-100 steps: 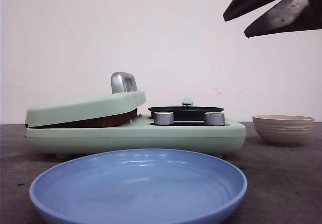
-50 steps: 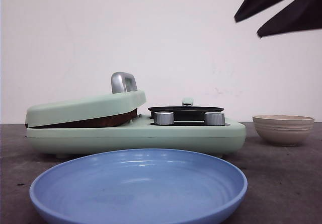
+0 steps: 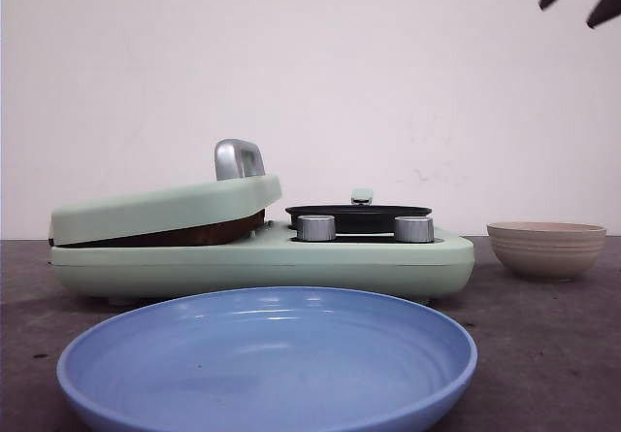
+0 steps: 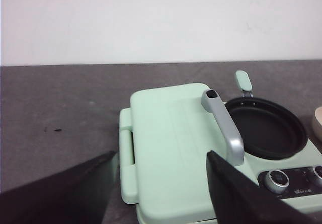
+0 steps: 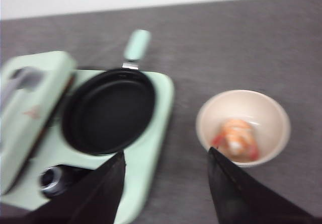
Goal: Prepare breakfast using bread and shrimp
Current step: 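Lower the right gripper to the cream bowl rim and grasp it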
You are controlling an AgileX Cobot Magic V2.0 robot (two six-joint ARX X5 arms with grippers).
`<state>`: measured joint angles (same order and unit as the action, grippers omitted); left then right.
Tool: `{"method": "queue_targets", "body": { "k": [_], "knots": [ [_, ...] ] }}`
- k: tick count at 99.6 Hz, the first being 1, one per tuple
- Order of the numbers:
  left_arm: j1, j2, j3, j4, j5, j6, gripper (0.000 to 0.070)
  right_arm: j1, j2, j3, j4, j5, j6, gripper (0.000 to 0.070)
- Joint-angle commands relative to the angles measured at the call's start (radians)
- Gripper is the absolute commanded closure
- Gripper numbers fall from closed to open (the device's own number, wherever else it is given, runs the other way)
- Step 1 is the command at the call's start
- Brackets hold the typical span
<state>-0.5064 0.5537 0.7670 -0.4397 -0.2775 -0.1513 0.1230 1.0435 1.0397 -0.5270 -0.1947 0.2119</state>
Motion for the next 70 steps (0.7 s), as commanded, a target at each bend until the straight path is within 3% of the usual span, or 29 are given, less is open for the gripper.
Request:
{"method": "queue_targets", "body": {
  "k": [1, 38, 70],
  "knots": [
    [-0.004, -0.008, 0.000, 0.010, -0.003, 0.004, 0.0397, -0.033, 0.071, 0.065, -0.032, -0.012, -0.036, 0.0381],
    [-0.004, -0.018, -0.011, -0.014, -0.003, 0.005, 0.0395, -0.163, 0.399, 0.291, -0.148, -0.015, -0.037, 0.0381],
    [-0.004, -0.018, -0.011, -0.014, -0.003, 0.004, 0.0395, -0.207, 0.584, 0.322, -0.145, -0.016, -0.044, 0.0381]
  ]
}}
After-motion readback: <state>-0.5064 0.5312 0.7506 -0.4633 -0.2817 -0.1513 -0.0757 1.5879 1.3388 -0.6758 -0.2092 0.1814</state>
